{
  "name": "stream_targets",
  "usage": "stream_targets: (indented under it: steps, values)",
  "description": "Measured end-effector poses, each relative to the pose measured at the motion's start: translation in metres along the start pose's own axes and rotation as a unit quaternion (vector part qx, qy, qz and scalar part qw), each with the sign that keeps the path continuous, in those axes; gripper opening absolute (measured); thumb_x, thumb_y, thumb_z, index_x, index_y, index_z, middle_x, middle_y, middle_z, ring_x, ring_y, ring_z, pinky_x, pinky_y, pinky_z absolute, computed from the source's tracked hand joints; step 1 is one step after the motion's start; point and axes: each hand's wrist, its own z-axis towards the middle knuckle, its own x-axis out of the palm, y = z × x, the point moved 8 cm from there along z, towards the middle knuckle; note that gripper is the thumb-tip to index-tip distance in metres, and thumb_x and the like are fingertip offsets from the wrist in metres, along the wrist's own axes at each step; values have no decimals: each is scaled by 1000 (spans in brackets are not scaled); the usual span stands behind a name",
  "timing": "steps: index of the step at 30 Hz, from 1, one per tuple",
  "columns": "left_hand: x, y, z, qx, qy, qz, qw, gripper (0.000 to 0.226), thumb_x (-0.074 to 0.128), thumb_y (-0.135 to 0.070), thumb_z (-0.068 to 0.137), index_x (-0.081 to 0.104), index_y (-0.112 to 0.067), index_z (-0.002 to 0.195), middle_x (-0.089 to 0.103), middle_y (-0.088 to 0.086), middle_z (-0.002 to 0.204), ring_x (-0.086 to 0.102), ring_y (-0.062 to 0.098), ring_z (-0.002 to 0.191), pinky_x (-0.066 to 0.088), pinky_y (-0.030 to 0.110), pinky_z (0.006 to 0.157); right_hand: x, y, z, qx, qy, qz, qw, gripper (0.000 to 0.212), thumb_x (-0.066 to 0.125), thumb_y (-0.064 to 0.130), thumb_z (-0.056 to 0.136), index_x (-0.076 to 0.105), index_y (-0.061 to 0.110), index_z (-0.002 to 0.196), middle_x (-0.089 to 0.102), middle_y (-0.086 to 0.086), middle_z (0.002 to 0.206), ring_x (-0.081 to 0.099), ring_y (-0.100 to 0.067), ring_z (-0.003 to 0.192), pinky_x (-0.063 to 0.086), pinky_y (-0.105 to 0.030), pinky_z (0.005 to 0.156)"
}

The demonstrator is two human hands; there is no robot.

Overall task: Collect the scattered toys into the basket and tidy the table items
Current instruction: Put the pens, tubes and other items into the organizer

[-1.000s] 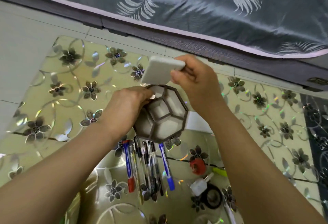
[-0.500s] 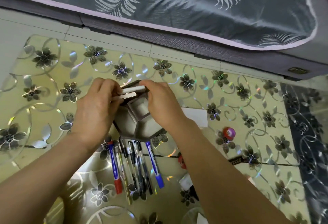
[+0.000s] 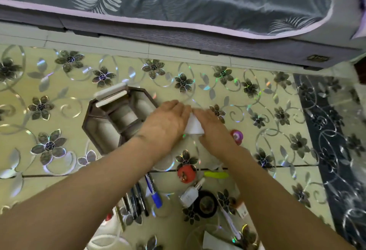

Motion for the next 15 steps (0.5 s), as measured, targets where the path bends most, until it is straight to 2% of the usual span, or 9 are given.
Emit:
stream_targets:
  steps: [1, 3, 6, 8, 10, 12, 14, 15]
  values:
    - [13, -2, 9, -18, 63, 40, 997, 70, 48, -19, 90, 12, 2, 146, 28, 19, 148, 22, 34, 140, 12, 41, 117, 5, 2, 4, -15, 15, -16, 1000, 78, 65, -4, 72, 35, 8, 143, 40, -11, 146, 32, -31, 137, 23, -37, 116]
    - [32, -1, 24, -57, 129, 104, 985, 66, 38, -27, 93, 10, 3, 145, 28, 21, 148, 21, 35, 139, 6, 45, 118, 7, 2, 9, -44, 3, -41, 998, 79, 71, 5, 73, 36, 11, 142, 41, -8, 145, 32, -30, 137, 16, -31, 117]
    - [49, 6, 35, -71, 161, 161, 971, 68, 36, -30, 93, 9, 2, 147, 29, 20, 149, 28, 33, 138, 3, 47, 118, 7, 4, 13, -53, -27, -42, 997, 74, 66, 0, 76, 37, 12, 143, 43, -7, 142, 32, -30, 134, 17, -27, 113]
    - [52, 5, 39, -66, 164, 176, 968, 64, 38, -27, 93, 13, 0, 146, 29, 20, 148, 34, 32, 136, 8, 46, 118, 10, 1, 13, -52, -33, -42, 997, 72, 63, -1, 77, 36, 12, 143, 43, -7, 142, 33, -31, 131, 20, -28, 110]
    - [49, 1, 42, -56, 162, 169, 971, 63, 42, -24, 91, 18, -3, 145, 31, 18, 145, 37, 30, 134, 14, 43, 117, 9, -1, 10, -47, -30, -36, 998, 70, 63, 5, 81, 34, 13, 144, 41, -7, 143, 33, -30, 130, 19, -26, 108]
    - [35, 0, 42, -47, 121, 119, 984, 58, 45, -18, 87, 26, -6, 140, 37, 16, 138, 40, 30, 126, 22, 38, 114, 2, -6, 8, -29, -10, -18, 999, 72, 66, 14, 83, 30, 14, 146, 38, -7, 146, 32, -28, 133, 17, -24, 108]
    - [4, -1, 43, -1, 38, 15, 999, 57, 51, -13, 83, 32, -9, 137, 41, 15, 133, 41, 32, 121, 31, 36, 107, -16, -16, 2, -11, -8, 44, 999, 76, 66, 26, 80, 31, 14, 146, 40, -8, 145, 35, -26, 133, 21, -30, 109]
    - [-13, 2, 44, 27, 9, -58, 998, 60, 58, -13, 81, 35, -11, 137, 44, 14, 132, 42, 31, 121, 33, 37, 106, -25, -24, -4, 7, 1, 113, 994, 77, 65, 31, 77, 34, 16, 145, 42, -7, 145, 38, -24, 132, 27, -32, 108]
